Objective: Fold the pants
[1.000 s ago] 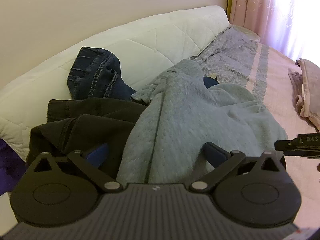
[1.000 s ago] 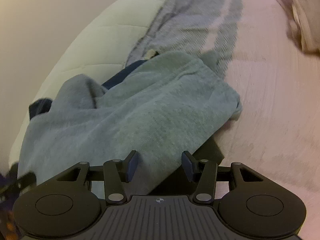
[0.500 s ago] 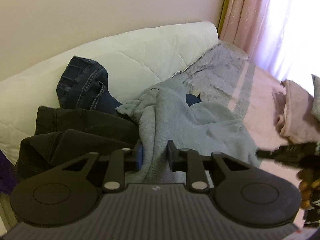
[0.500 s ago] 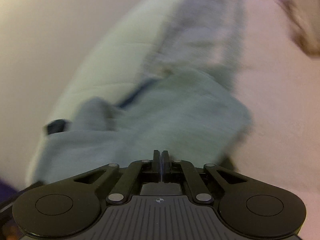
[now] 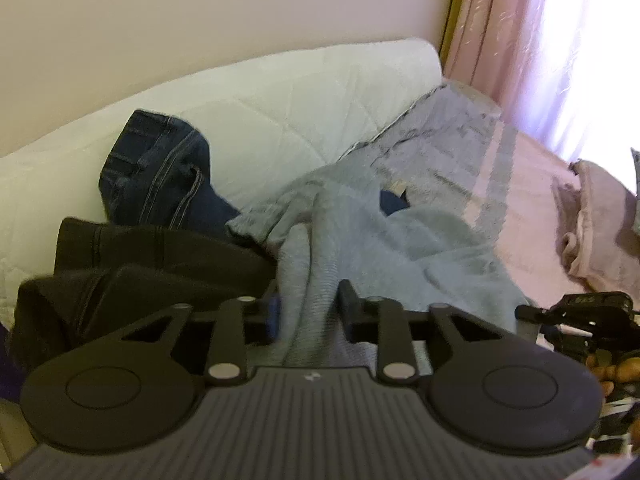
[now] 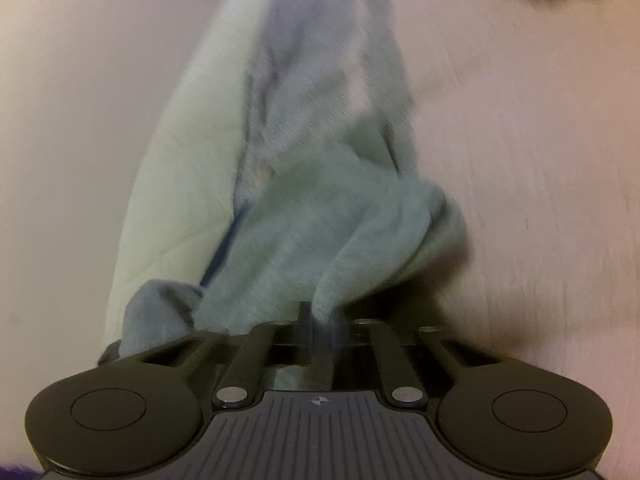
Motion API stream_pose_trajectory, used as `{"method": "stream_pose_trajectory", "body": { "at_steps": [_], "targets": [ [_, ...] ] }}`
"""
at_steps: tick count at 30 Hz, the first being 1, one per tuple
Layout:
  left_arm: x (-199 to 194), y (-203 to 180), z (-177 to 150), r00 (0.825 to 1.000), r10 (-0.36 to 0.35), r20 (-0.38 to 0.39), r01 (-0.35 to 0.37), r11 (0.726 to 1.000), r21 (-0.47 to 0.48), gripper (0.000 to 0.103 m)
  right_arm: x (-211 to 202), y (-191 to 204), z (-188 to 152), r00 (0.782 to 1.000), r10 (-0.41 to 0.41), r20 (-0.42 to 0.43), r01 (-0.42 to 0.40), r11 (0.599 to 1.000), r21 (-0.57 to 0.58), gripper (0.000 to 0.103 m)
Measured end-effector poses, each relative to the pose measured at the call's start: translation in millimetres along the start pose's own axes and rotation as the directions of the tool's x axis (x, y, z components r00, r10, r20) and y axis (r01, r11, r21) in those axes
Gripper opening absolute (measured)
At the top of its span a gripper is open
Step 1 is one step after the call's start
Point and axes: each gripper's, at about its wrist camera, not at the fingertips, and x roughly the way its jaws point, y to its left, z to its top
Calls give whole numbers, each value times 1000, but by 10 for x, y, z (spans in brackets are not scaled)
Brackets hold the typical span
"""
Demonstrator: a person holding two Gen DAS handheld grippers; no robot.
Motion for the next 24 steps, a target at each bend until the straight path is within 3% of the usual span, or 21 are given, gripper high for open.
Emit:
{"method": "stream_pose_trajectory", "body": {
  "at_steps": [3, 6, 10, 14, 17, 21, 23, 24],
  "targets": [
    [-111, -50, 44, 1000, 3, 21, -4, 1000, 11, 17, -372, 428, 14, 986, 65, 156, -28, 973, -230, 4],
    [-308, -166, 101, 998, -7, 61, 5, 1000, 26, 15, -889, 738, 125, 942, 208, 265, -131, 951, -279, 3],
    [-657, -503, 284, 988, -66, 140, 53, 994, 95, 13, -1751, 1019, 368, 842, 354, 407, -212, 911, -354, 3],
    [-1032, -1019, 535, 963, -149, 223, 108, 976, 187, 12, -2669, 1084, 575, 740, 413, 531, -222, 895, -387, 3],
    [-1450, -1530, 679, 925, -231, 302, 154, 954, 256, 9, -3508, 951, 595, 652, 432, 623, -202, 891, -406, 3],
    [-2060, -2279, 589, 853, -388, 350, 254, 893, 371, 6, -4616, 666, 450, 526, 399, 751, -114, 908, -402, 3],
    [-2383, -2664, 460, 806, -477, 351, 321, 849, 419, 4, -5161, 465, 355, 468, 364, 805, -72, 924, -376, 3],
    [-2564, -2846, 375, 768, -531, 359, 359, 821, 445, 0, -5419, 367, 309, 443, 348, 826, -54, 930, -363, 3]
  ]
}}
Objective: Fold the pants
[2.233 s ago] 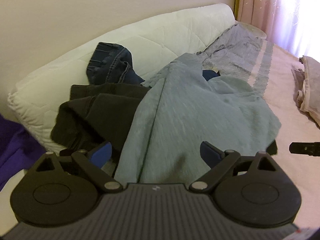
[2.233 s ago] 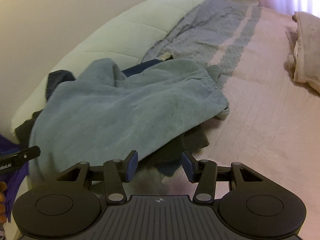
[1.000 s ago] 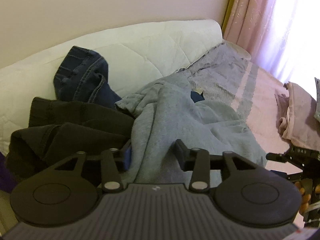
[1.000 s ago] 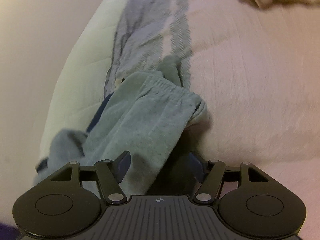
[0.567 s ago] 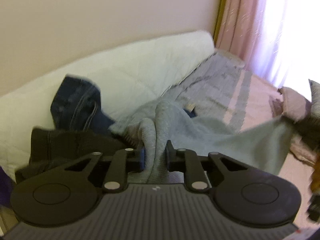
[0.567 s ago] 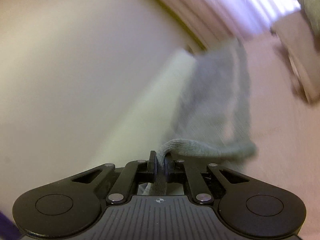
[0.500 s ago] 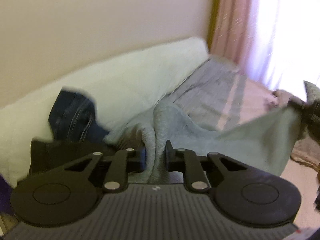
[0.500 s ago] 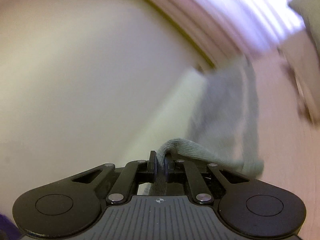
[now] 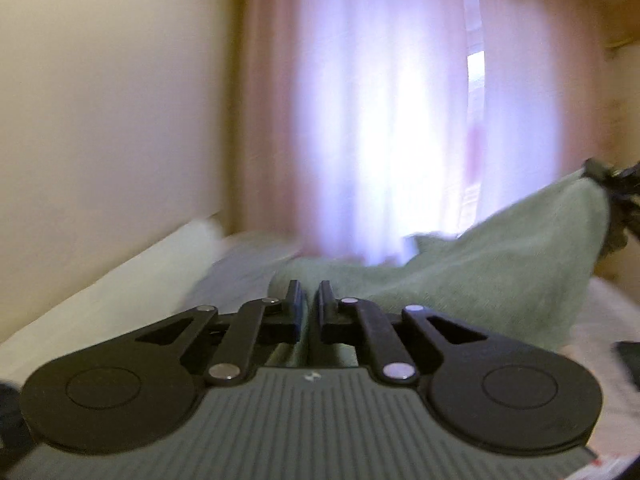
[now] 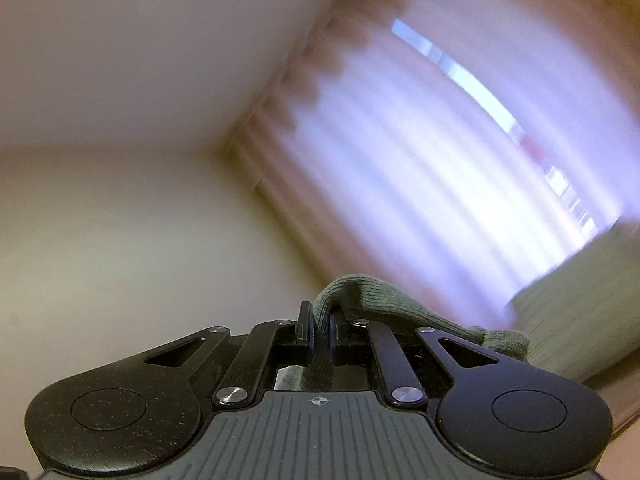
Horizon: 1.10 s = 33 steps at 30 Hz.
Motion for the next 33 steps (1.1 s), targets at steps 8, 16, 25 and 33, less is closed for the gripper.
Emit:
{"method": "stream_pose_trajectory", "body": {
  "at_steps": [8, 16, 25, 33],
  "targets": [
    [-406, -2029, 96, 932, -362, -5, 361, 932, -39, 0, -1581, -241, 1536, 965, -113, 237, 143, 983, -115, 3],
    [-846, -3582, -18, 890, -451, -66, 452, 892, 4, 3, -1913, -787, 1751, 952, -207, -223, 151, 958, -244, 4],
    [-766, -3114, -1728, 808, 27, -589, 10, 998, 58, 25, -2306, -2011, 60, 368, -491, -790, 290, 867, -404, 72],
    [-941, -1951, -2347, 719, 171, -674, -172, 983, 65, 40, -2412, -2389, -114, 293, -533, -794, 437, 813, -384, 72]
  ]
}}
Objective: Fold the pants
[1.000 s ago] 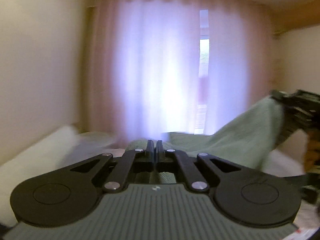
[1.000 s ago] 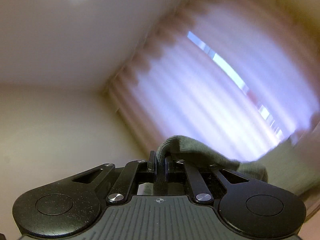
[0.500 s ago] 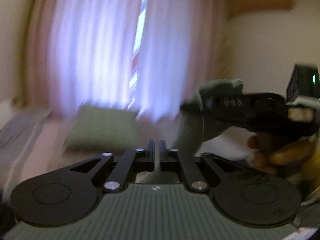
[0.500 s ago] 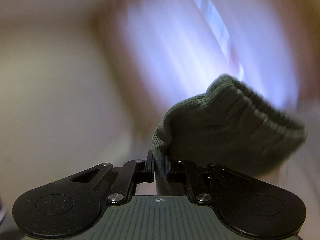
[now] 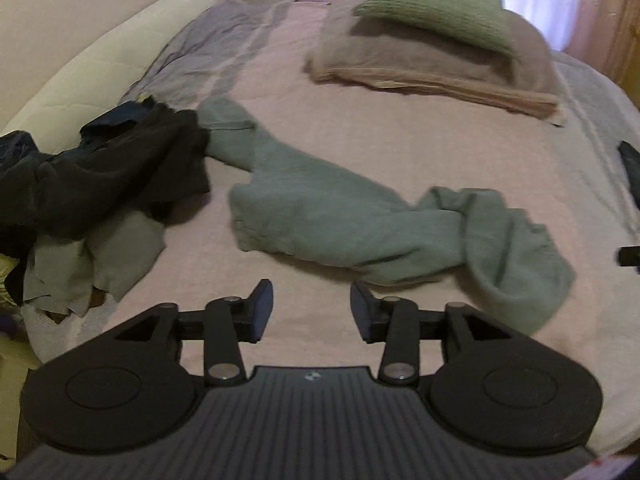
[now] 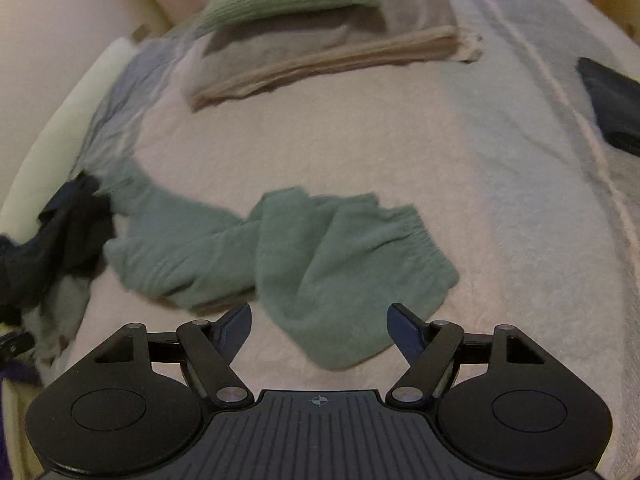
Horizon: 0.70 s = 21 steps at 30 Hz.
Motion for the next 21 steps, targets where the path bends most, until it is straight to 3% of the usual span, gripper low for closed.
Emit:
{"method": "stream_pose_trajectory", "body": {
  "at_steps": [6, 10, 15, 21],
  "targets": [
    [730, 495, 518, 999, -32, 25, 30, 998, 54, 58, 277, -74, 264, 986, -114, 119, 100, 988, 119, 72],
    [1678, 797, 1042, 996, -89, 15, 86, 989, 120, 64, 443, -91, 445, 964, -219, 152, 173, 948, 268, 72],
    [2880, 1031, 1635, 989, -147, -13, 147, 978, 149, 65, 634, -68, 447, 929, -342, 141, 258, 872, 415, 72],
    [4133, 1067, 2074, 992, -123, -23, 125, 978, 164, 66, 798, -143, 254, 887, -459, 52, 378, 785, 490, 72]
  ]
}}
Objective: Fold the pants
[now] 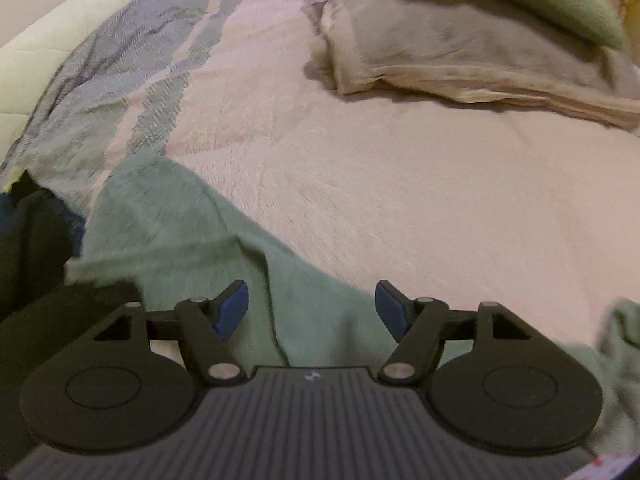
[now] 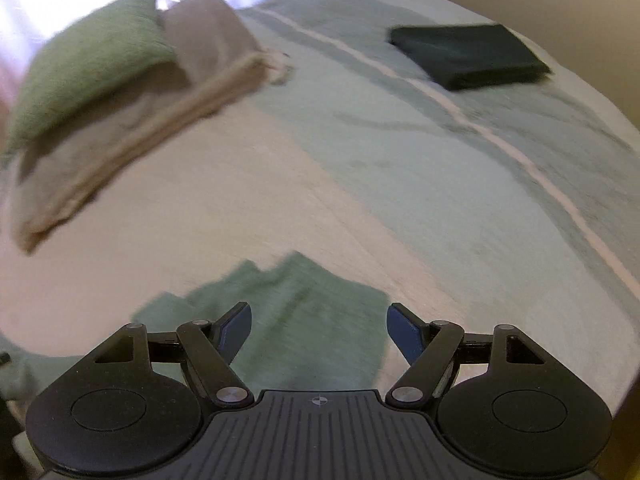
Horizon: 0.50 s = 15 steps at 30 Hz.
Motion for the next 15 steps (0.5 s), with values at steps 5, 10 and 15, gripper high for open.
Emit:
{"method": "stream_pose_trajectory", "body": {
  "at_steps": [5, 10, 15],
  "targets": [
    [461, 76, 96, 996, -2, -90, -1, 1000, -30, 2, 57, -229, -55, 997, -78, -12, 79, 994, 81, 72],
    [-340, -141, 127, 988, -117, 102, 114, 993, 33, 2, -68, -438, -51, 998, -59, 9, 57, 989, 136, 72],
    [-1818, -518, 294, 891, -297, 342, 276, 955, 111, 2, -181, -644, 52, 999, 12, 45, -20, 987, 162, 72]
  ]
}}
